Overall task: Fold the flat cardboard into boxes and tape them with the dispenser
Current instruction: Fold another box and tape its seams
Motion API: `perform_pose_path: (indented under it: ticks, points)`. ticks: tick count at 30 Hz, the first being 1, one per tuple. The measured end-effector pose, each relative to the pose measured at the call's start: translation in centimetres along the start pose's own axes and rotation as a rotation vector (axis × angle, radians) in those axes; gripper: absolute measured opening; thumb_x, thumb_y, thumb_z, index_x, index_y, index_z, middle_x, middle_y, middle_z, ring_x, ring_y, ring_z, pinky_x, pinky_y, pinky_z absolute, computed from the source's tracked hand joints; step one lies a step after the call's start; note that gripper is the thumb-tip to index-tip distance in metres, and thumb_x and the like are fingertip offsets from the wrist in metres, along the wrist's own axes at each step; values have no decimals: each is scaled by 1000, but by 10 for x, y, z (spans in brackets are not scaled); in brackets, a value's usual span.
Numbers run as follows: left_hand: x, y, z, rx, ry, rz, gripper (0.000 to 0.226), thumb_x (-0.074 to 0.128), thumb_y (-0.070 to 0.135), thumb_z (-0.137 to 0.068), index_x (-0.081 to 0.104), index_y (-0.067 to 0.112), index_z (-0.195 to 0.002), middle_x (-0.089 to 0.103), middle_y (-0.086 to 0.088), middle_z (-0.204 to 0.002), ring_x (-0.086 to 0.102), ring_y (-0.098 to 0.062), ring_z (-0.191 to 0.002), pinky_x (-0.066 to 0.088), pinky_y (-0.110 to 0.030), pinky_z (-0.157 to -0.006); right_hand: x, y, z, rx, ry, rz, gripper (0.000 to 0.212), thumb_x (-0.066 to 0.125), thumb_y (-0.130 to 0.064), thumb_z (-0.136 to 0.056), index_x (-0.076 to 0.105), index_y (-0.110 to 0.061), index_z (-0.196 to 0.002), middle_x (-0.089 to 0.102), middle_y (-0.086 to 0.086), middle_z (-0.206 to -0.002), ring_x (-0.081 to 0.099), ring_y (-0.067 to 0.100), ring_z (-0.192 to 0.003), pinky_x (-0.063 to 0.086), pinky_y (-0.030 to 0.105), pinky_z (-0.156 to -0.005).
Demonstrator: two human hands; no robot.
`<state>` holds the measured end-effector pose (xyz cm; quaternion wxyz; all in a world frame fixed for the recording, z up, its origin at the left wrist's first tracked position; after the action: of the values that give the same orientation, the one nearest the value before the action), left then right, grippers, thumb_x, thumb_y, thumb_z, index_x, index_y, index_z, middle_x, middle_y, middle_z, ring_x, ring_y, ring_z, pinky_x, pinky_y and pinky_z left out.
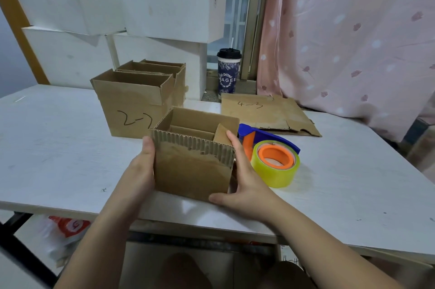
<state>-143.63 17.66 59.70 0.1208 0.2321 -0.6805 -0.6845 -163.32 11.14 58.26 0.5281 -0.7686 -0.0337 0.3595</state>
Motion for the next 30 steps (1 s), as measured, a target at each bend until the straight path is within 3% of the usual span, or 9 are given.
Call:
perform_pose_path:
  ticks: [3,7,10,14,17,20,22,25,30]
  points:
    - [-1,10,6,267,13,89,72,19,81,-78,43,43,-134,48,16,-135,42,-1,-125,34,-22,-102,-2,0,0,-26,-27,-20,119,83,-20,-64,1,-64,-139,25,-15,-150,34,9,-136,37,42,-110]
    - [-2,21,9,557,5,13,46,33,67,-85,54,45,-120,58,16,-126,48,9,-118,37,-2,-88,-3,1,0,-20,-42,-84,114,82,-20,-62,9,-64,-138,35,-8,-146,42,18,-132,40,46,-107]
    - [-1,19,11,554,12,20,40,40,60,-81,56,41,-113,61,19,-110,55,13,-100,42,-1,-73,-6,0,-1,-15,-39,-67,108,83,-24,-60,17,-62,-136,40,-4,-142,47,18,-127,42,46,-104]
    - [-2,9,9,479,13,37,38,50,56,-76,55,44,-111,64,17,-95,61,2,-89,49,-12,-67,-11,-5,-4,10,-70,-25,99,82,-21,-62,24,-63,-129,41,-3,-137,50,20,-123,44,46,-102]
    - [-1,7,6,463,35,23,26,47,40,-85,56,49,-107,63,24,-96,59,1,-91,47,-10,-65,-12,-14,-1,-56,-27,28,77,76,-31,-71,30,-69,-120,27,-13,-144,34,4,-133,33,32,-111]
    - [5,10,7,456,66,22,28,45,37,-86,55,53,-107,61,23,-103,58,1,-95,47,-9,-66,-9,-23,-2,-92,169,-98,35,65,-43,-81,54,-50,-114,27,-10,-150,23,-3,-138,24,24,-112]
    - [11,9,9,453,119,-23,28,49,39,-88,51,55,-110,60,27,-106,59,1,-97,51,-18,-70,-7,-25,-5,-98,309,-185,20,63,-30,-90,60,-28,-110,46,-3,-139,37,3,-134,32,30,-111]
    - [20,8,12,489,171,-66,39,54,27,-95,41,49,-125,55,40,-109,54,12,-100,49,-12,-72,-7,-26,-9,-124,394,-339,31,64,-9,-89,45,-18,-111,54,-9,-115,51,-14,-108,42,8,-89]
    - [21,12,9,427,196,-68,48,55,19,-94,35,48,-127,38,23,-136,40,16,-116,40,-22,-98,-14,-23,-15,-97,312,-269,60,64,-17,-89,31,-50,-126,43,-18,-125,44,-9,-113,38,0,-81]
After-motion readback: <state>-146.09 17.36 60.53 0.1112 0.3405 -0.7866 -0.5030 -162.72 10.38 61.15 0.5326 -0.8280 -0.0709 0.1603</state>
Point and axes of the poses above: each hand's wrist, its own z-axis away from the middle knuckle, its own x-axis out of the palm, y = z × x, the point moved 1 cm from there along -z, towards the middle knuckle
